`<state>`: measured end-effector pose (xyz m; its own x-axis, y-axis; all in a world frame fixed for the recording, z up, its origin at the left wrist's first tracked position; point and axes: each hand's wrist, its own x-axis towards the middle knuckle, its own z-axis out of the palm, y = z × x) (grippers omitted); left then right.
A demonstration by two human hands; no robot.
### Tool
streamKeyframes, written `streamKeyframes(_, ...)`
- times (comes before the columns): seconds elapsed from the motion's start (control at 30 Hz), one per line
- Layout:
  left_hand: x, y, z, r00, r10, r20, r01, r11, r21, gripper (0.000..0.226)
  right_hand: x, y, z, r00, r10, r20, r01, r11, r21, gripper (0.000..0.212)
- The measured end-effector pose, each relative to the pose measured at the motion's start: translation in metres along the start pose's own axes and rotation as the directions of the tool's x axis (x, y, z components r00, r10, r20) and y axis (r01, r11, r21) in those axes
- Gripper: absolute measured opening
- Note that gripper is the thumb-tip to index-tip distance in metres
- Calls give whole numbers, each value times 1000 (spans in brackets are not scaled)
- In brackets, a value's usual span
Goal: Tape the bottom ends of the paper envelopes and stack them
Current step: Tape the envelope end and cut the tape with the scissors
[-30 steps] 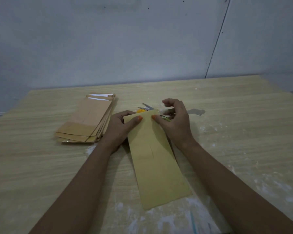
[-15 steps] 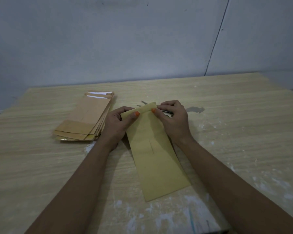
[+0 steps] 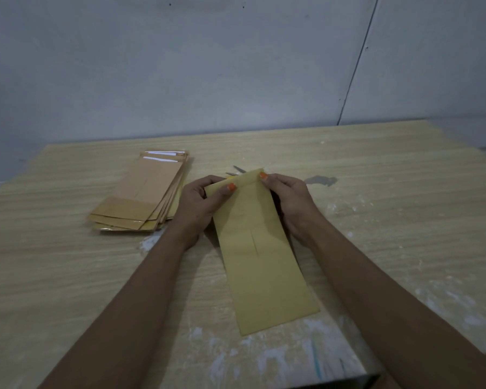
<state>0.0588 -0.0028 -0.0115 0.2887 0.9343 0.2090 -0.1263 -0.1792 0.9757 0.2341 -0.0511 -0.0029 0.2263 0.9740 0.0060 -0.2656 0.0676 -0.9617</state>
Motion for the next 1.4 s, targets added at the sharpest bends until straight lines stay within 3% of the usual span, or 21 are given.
streamKeyframes(0.2, 0, -1, 2, 1000, -5, -20, 5, 1000, 14, 3, -1, -2, -1, 998, 64, -6, -64, 997, 52, 16)
streamKeyframes(0.43, 0, -2, 4, 1000, -22, -22, 22, 1000, 8, 4, -3, -4, -1, 999, 24, 40, -27, 998, 56, 14)
streamKeyframes(0.67, -7, 0, 18, 999, -39, -1, 39, 999, -9, 10, -5, 2, -2, 991, -133, 15, 133, 965, -226, 39)
streamKeyframes(0.77, -7, 1, 21, 999, -31, -37, 31, 999, 10, 13, -3, 3, -2, 988, -155, 15, 154, 957, -245, 39)
streamKeyframes(1.07, -3, 4, 7, 997, -67, 48, 70, 996, -63, 26, -3, -8, -5, 994, -10, 112, 28, 986, -166, 26)
streamKeyframes(1.4, -1, 5, -2, 980, -132, 150, 146, 986, -82, 39, -2, -13, -13, 986, 77, 147, -70, 996, -54, 39)
